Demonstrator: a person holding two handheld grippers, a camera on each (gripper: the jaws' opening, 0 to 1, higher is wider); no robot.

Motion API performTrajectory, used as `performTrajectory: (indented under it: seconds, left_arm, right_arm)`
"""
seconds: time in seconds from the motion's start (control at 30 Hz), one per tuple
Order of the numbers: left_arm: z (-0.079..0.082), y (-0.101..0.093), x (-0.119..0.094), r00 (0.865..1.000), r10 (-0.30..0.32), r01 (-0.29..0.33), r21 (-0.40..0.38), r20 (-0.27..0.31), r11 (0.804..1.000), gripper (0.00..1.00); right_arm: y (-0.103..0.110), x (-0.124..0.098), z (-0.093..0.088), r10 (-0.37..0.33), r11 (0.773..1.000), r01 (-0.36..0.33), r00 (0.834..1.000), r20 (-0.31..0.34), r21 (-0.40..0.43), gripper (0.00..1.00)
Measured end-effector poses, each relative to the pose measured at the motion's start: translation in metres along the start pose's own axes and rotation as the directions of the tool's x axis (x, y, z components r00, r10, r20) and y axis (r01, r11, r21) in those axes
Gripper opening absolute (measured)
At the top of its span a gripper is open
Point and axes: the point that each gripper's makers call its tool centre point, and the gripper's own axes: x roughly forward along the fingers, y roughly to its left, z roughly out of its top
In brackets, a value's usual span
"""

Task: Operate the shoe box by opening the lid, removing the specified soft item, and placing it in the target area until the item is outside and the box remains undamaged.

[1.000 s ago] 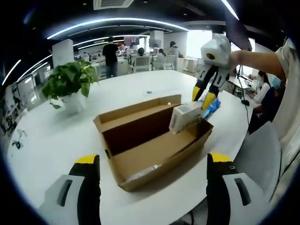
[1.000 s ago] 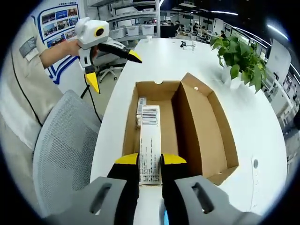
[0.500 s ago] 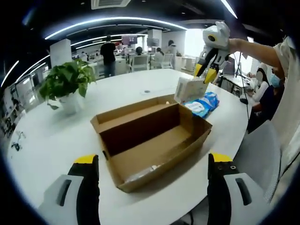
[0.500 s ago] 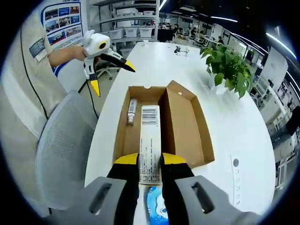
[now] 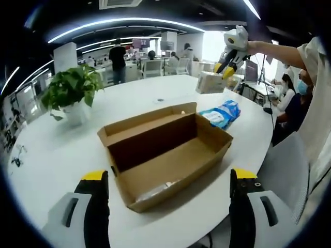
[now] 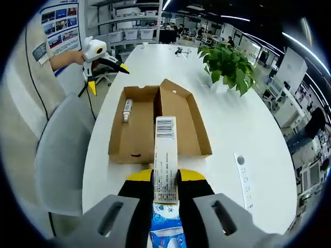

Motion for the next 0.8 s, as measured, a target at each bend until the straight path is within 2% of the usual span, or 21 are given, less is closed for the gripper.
performTrajectory:
  seconds: [0.23, 0.43, 0.8]
  left_arm:
    - [0.01, -0.005, -0.003, 0.998, -0.021, 0.021, -0.004, 0.053, 1.0, 1.0]
    - [0.02, -0.002, -0.007, 0.995, -0.004, 0.004, -0.006, 0.102, 1.0, 1.0]
    - [0.014, 0.002, -0.007, 0.996, 0.018, -0.017, -0.01, 0.083, 1.0, 1.0]
  right_arm:
    - [-0.016, -0.007, -0.027, -0.024, 1.0, 0.023, 0.998, -0.05, -0.013, 0.14]
    - [-0.03, -0.011, -0.049, -0.042, 0.999, 0.041, 0.994, -0.096, -0.013, 0.14]
    - [-0.052, -0.015, -0.095, -0.053, 0.998, 0.055, 0.983, -0.176, 0.004, 0.14]
